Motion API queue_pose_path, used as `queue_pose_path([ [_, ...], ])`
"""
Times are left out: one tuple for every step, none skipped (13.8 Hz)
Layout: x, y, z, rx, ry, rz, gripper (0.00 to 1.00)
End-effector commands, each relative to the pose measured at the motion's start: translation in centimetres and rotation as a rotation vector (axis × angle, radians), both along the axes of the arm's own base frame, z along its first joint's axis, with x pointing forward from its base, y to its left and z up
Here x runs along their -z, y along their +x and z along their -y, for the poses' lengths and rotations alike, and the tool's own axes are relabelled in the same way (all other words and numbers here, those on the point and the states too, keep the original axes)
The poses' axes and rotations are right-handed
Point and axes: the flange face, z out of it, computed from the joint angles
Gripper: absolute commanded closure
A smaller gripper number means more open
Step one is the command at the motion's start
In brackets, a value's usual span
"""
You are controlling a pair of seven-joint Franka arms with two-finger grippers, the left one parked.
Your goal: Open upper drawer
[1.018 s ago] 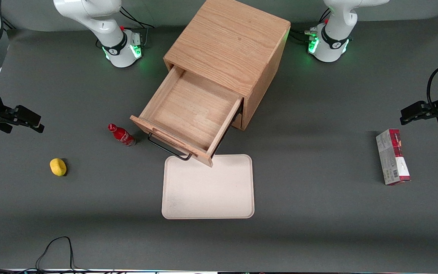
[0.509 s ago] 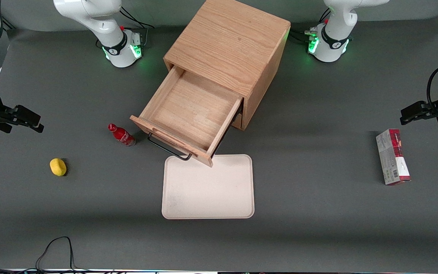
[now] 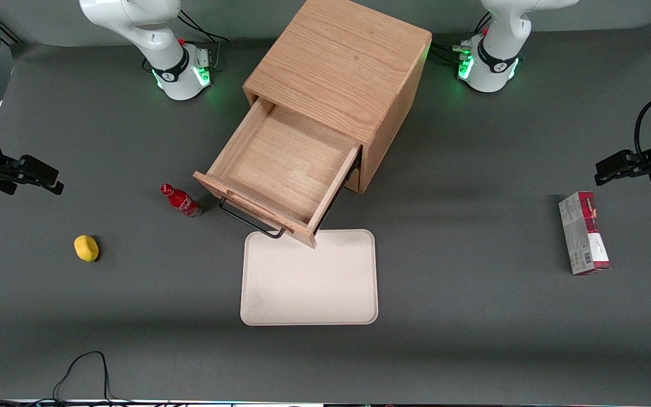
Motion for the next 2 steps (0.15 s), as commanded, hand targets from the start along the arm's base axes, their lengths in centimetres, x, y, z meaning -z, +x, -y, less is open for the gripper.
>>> queue_pose_path([
  [-0.28, -0.69, 0.96, 0.026, -0.009, -0.006, 0.0],
  [-0.2, -0.71, 1.05, 0.028, -0.009, -0.009, 0.0],
])
